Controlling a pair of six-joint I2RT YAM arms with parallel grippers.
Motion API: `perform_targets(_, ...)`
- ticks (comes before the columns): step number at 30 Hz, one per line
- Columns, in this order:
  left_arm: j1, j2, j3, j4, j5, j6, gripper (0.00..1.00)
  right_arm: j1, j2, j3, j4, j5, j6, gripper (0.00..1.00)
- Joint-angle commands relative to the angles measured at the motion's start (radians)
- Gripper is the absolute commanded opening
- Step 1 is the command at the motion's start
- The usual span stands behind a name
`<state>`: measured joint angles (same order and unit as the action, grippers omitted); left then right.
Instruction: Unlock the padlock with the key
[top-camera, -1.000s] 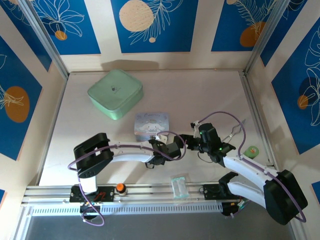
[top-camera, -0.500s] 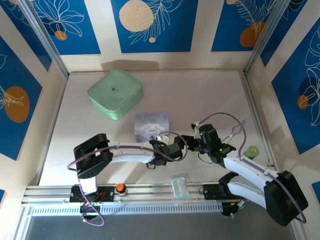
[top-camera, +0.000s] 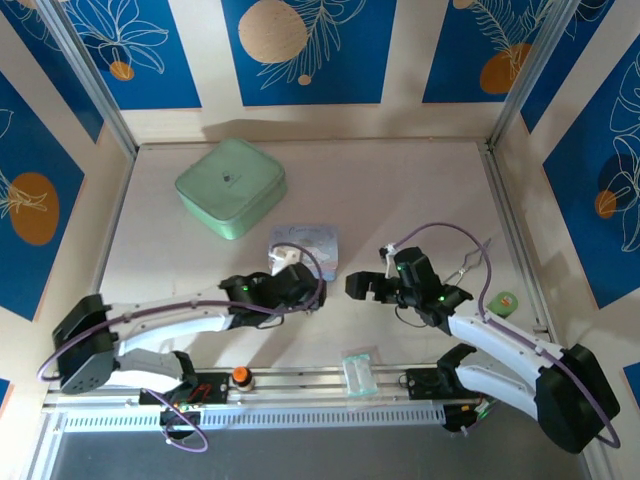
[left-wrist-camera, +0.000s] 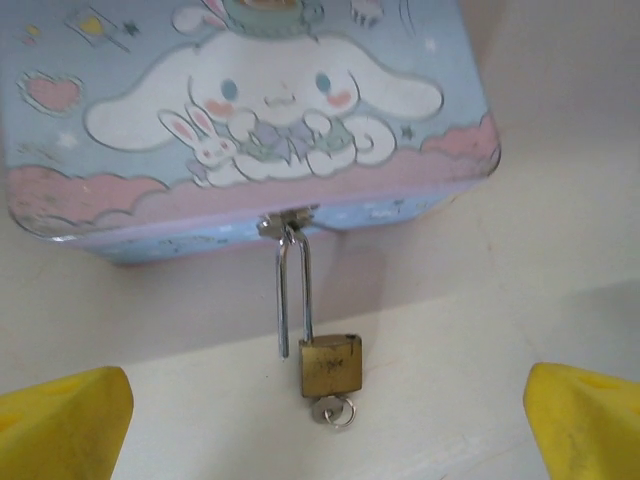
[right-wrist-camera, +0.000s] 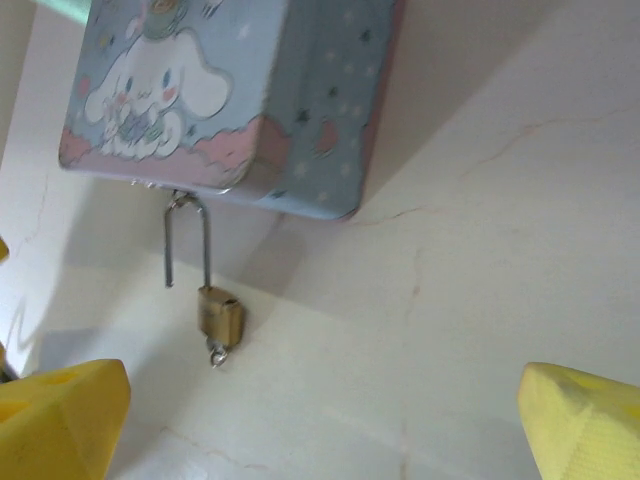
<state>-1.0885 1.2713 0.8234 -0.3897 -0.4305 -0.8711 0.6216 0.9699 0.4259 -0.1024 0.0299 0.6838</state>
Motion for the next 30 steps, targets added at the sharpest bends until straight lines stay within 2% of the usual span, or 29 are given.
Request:
perform_targets(1, 0.061, -0.061, -0.055, 0.083, 0.085, 0.084, 0.99, 0.115, 0.060, 0.093, -0.098, 0.165, 0.054, 0.99)
perform_targets(5, 0.126, -0.116, -0.073, 0.057, 0.118, 0.149, 0.99, 0.268, 0.210, 0.203, -0.132, 0.286, 0.091, 0.99)
perform_targets(9, 0.202, -0.194, -0.125, 0.064, 0.154, 0.145, 0.99, 0.361, 0.385, 0.310, -0.135, 0.327, 0.118, 1.00)
perform_targets(12, 0.220, -0.257, -0.155, 0.043, 0.124, 0.145, 0.99, 0.410, 0.484, 0.383, -0.176, 0.397, 0.151, 0.92)
perform_targets(14, 0.222, -0.278, -0.168, 0.020, 0.108, 0.147, 0.99, 0.427, 0.532, 0.413, -0.180, 0.413, 0.155, 0.92)
perform_targets(21, 0.223, -0.317, -0.236, 0.043, 0.136, 0.107, 0.99, 0.451, 0.667, 0.485, -0.197, 0.418, 0.162, 0.74)
perform_targets(26, 0.223, -0.335, -0.261, 0.058, 0.128, 0.096, 0.99, 0.473, 0.719, 0.530, -0.203, 0.443, 0.149, 0.71)
perform_targets(30, 0.223, -0.324, -0.259, 0.057, 0.131, 0.092, 0.99, 0.476, 0.763, 0.554, -0.222, 0.474, 0.162, 0.63)
